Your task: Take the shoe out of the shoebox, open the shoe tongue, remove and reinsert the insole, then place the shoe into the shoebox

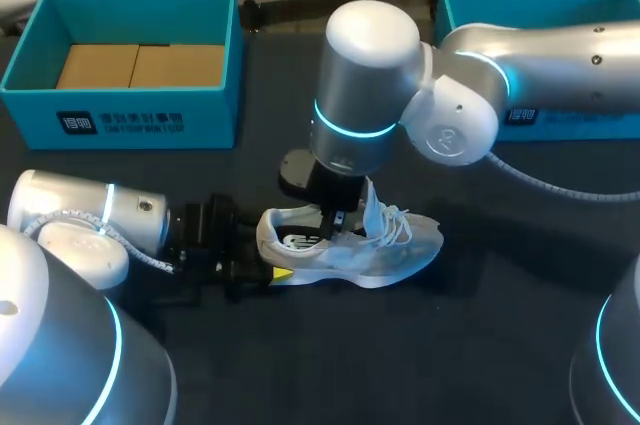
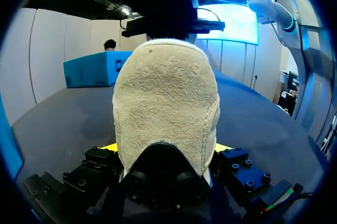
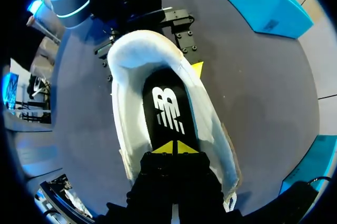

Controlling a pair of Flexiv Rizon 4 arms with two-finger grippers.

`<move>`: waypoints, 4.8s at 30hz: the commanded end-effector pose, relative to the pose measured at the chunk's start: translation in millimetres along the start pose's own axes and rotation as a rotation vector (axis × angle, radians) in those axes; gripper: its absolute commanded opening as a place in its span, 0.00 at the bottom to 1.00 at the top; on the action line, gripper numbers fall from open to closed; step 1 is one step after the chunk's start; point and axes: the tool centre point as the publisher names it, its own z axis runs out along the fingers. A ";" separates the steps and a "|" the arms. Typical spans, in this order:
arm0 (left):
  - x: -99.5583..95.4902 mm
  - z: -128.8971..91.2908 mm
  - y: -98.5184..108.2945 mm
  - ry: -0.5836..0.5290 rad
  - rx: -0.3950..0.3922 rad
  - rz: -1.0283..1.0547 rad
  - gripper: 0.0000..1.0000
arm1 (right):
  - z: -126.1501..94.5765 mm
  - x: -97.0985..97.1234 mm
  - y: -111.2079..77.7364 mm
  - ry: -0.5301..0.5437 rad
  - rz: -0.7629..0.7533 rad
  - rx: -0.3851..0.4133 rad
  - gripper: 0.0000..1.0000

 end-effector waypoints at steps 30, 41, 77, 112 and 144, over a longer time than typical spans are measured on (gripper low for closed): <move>-0.3 0.4 1.5 0.000 -0.004 0.000 0.00 | 31.9 -16.7 8.2 0.104 -0.084 0.023 0.39; -0.3 0.4 1.5 0.000 -0.004 0.000 0.00 | 61.4 2.8 1.7 0.166 -0.060 0.012 0.00; -0.3 0.4 1.5 0.000 -0.004 0.000 0.00 | -36.0 -14.6 -13.8 0.005 -0.092 -0.009 0.00; -0.3 0.4 1.5 0.000 -0.004 0.000 0.00 | -63.8 -8.7 36.2 0.148 -0.305 -0.164 0.00; -0.3 0.4 1.5 0.000 -0.004 0.000 0.00 | -57.6 -20.6 34.5 0.525 -0.290 -0.207 1.00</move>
